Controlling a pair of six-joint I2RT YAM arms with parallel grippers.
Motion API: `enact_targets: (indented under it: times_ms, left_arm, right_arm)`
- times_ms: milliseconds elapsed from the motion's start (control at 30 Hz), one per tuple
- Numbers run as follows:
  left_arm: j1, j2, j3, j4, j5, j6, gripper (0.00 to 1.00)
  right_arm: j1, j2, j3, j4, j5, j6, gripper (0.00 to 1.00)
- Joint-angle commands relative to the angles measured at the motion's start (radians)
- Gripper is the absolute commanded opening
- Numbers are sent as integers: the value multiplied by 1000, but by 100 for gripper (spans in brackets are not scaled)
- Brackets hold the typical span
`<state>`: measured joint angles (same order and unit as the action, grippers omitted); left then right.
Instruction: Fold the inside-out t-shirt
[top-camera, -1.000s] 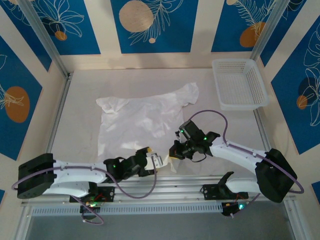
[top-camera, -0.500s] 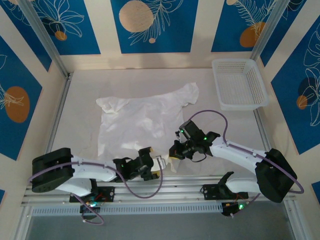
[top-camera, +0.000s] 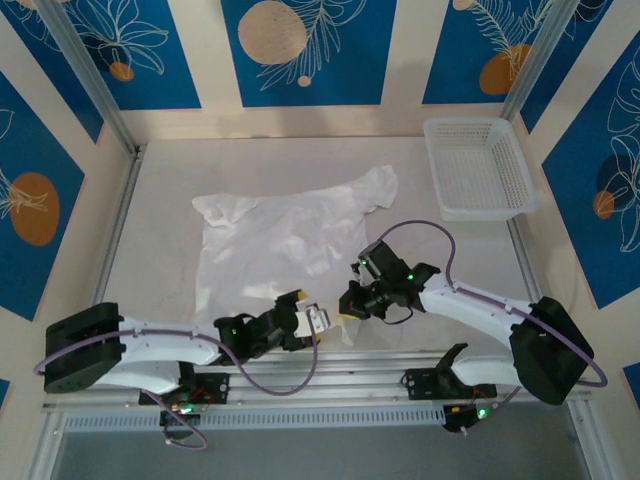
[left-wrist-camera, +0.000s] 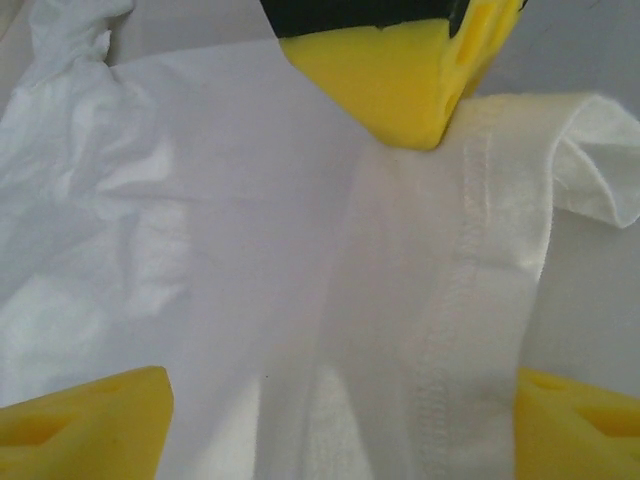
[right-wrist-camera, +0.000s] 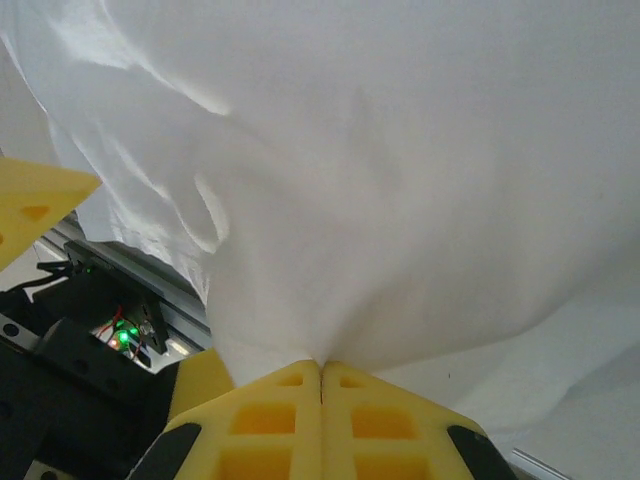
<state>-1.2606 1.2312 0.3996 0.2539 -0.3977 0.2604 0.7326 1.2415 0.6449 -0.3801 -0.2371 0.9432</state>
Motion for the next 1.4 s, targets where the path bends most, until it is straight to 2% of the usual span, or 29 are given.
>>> enact_targets:
  times_ms: [0, 167, 233, 367, 467, 533, 600, 667, 800, 867, 1033, 1133, 1233, 1267, 1300, 1333, 1367]
  left_arm:
    - [6, 2, -9, 4, -1, -16, 75]
    - [5, 24, 4, 8, 17, -24, 58]
    - [5, 14, 0, 8, 26, -27, 57]
    - [6, -22, -9, -19, 56, -32, 63]
    - [7, -62, -21, -37, 84, -40, 63]
    - [11, -68, -28, -38, 92, -43, 59]
    - [15, -50, -28, -32, 92, -46, 48]
    - [15, -23, -22, -20, 106, -48, 42]
    - [16, 46, -1, 8, 124, -57, 41]
    - [16, 71, 8, 15, 107, -59, 40]
    - [16, 76, 17, 2, 1, -75, 20]
    - [19, 47, 9, -12, -37, -103, 16]
    - [26, 29, 4, -38, -60, -127, 18]
    - [26, 22, 2, -42, -66, -133, 17]
    - [30, 8, 6, -53, -66, -141, 11]
    - [33, -16, 21, -80, -50, -142, 3]
    - [34, -40, 42, -114, -27, -138, 0]
  right_arm:
    - [-5, 10, 6, -8, -27, 4, 0]
    - [-5, 1, 3, -21, -25, 5, 0]
    - [-4, -7, -4, -23, -21, 7, 0]
    - [-4, -11, -9, -21, -19, 11, 0]
    - [-4, -8, -8, -19, -19, 10, 0]
    - [-4, -6, -8, -14, -19, 10, 0]
    - [-4, 0, -5, -10, -22, 11, 0]
    - [-4, 7, 3, -13, -27, 7, 0]
    - [-4, 5, 8, -29, -25, 3, 0]
    - [-4, -4, 5, -37, -20, 2, 0]
    - [-5, -26, -7, -44, -8, 10, 0]
    - [-6, -30, -14, -47, -4, 13, 0]
    - [-7, -30, -20, -47, 5, 14, 0]
    - [-7, -30, -21, -51, 11, 13, 0]
    - [-7, -31, -18, -59, 20, 8, 0]
    - [-7, -33, -14, -69, 27, -3, 7]
    - [-6, -36, -10, -75, 32, -16, 21]
